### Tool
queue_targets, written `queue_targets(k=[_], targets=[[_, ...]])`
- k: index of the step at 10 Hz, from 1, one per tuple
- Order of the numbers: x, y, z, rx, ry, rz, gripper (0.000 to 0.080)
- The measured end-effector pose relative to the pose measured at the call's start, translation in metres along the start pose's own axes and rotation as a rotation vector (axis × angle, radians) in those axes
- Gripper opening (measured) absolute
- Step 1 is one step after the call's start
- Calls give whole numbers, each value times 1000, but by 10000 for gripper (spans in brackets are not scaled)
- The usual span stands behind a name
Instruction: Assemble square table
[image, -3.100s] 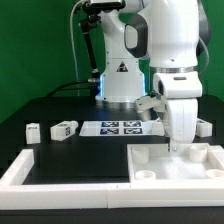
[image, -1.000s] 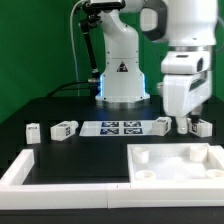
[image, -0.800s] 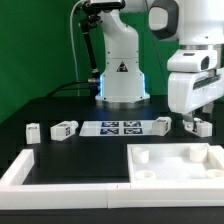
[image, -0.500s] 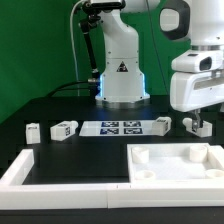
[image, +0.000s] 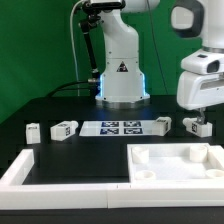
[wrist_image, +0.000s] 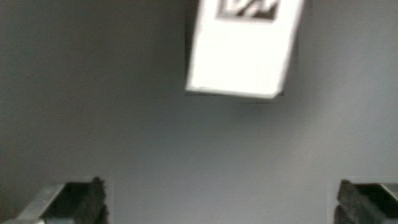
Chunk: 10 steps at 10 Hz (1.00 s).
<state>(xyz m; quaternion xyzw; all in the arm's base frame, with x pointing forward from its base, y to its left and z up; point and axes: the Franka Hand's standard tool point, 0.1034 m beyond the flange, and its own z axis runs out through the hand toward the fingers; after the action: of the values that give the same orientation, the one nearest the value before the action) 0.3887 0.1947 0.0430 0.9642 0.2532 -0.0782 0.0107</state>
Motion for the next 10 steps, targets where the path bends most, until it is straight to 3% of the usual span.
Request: queue_targets(k=[4,6,8,10], targets=[[-5,6,2,-5,-236,6,648],[-7,10,6,-5,-442,46,648],[-9,11,9,-1,-570,50,648],[-5,11,11,1,-573,51,648]])
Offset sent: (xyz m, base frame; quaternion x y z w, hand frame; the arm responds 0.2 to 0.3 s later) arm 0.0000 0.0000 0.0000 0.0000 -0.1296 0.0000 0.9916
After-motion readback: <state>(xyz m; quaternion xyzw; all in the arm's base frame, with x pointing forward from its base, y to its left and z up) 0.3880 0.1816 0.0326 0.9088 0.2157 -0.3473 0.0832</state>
